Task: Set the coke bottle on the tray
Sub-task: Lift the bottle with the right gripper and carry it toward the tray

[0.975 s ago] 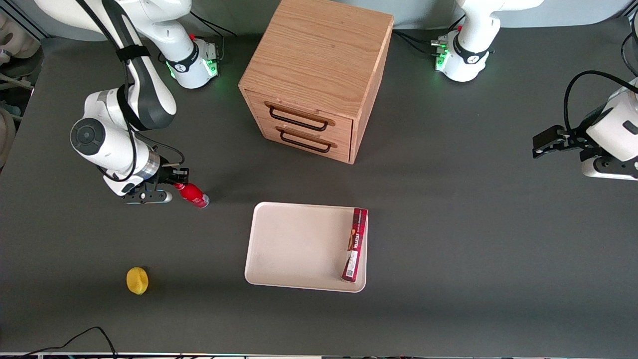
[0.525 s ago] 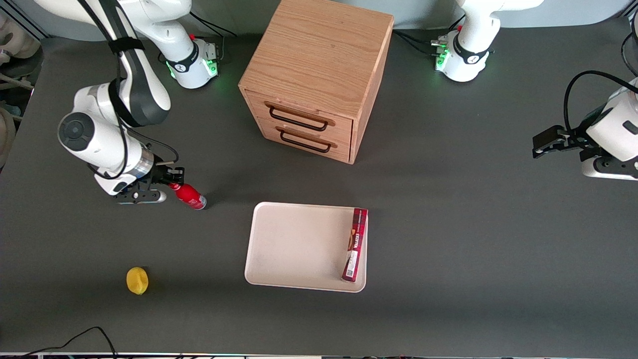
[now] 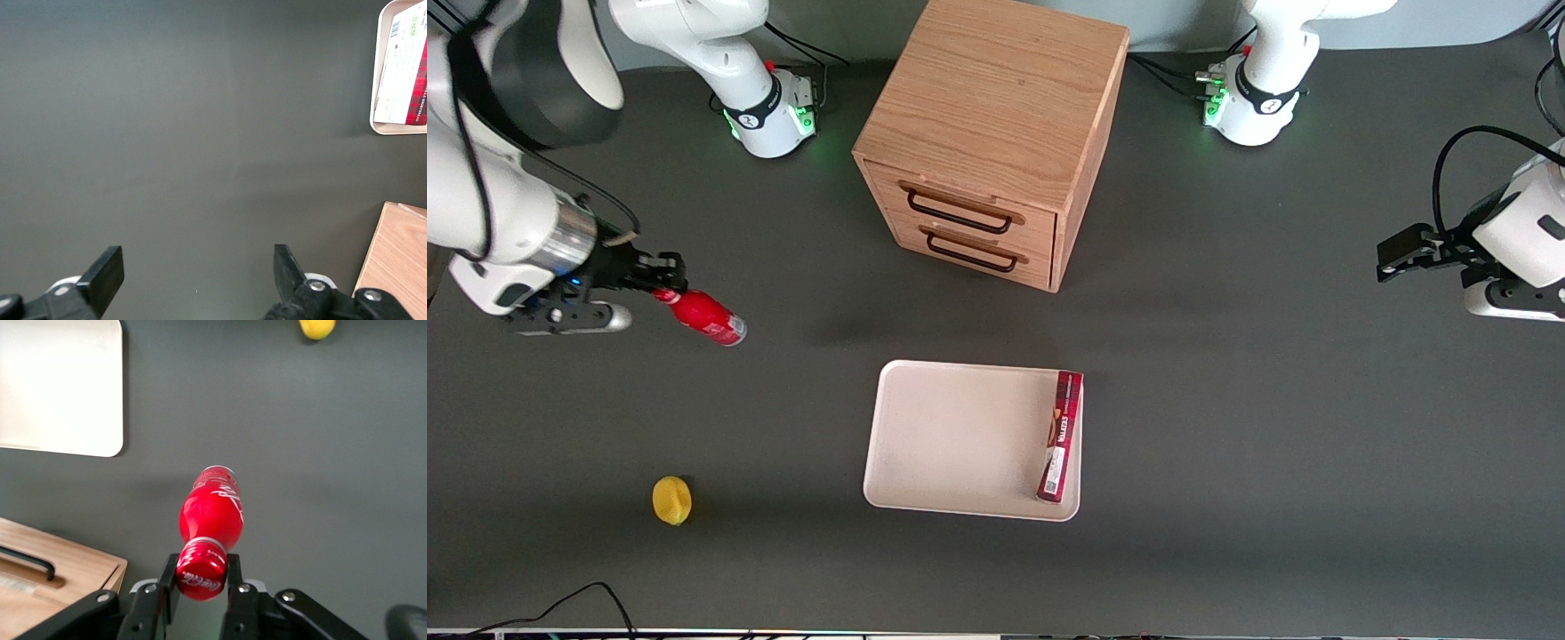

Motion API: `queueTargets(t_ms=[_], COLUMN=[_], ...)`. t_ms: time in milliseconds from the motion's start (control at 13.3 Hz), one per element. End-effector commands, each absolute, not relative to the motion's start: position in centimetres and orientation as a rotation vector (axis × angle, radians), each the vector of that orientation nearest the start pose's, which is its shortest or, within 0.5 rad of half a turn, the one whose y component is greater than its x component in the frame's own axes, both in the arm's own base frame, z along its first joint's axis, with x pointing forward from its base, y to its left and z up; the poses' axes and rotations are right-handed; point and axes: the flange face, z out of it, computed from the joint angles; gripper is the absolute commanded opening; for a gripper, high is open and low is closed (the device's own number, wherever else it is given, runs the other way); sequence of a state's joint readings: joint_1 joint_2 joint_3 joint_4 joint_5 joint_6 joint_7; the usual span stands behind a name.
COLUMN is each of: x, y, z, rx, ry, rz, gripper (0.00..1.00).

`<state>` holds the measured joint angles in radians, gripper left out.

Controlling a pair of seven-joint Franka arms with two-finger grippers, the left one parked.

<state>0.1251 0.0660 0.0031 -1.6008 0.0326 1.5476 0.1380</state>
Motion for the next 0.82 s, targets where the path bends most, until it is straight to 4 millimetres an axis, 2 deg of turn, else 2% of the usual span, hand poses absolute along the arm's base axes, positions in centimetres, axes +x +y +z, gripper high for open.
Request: queueTargets(t_ms=[0, 150, 225, 300, 375, 450, 600, 750], x=[57.7, 60.6, 62.2, 63.6, 65.2, 66.4, 68.0, 70.0], y=[7.4, 9.2, 10.8, 14.1, 16.5, 18.6, 22.2, 24.3], z=[60.0, 59.1, 58.2, 57.4, 56.7, 55.7, 52.6, 49.9], rx=[-3.133, -3.163, -3.159, -3.159, -3.150, -3.136, -3.124, -3.060], ry=[0.054, 0.176, 0.247, 0.286, 0.358, 0.436, 0.480, 0.556], rz=[0.178, 0.154, 0.168, 0.176, 0.145, 0.122, 0.074, -0.038], gripper=[0.00, 0.00, 0.00, 0.00, 0.00, 0.00, 0.00, 0.00])
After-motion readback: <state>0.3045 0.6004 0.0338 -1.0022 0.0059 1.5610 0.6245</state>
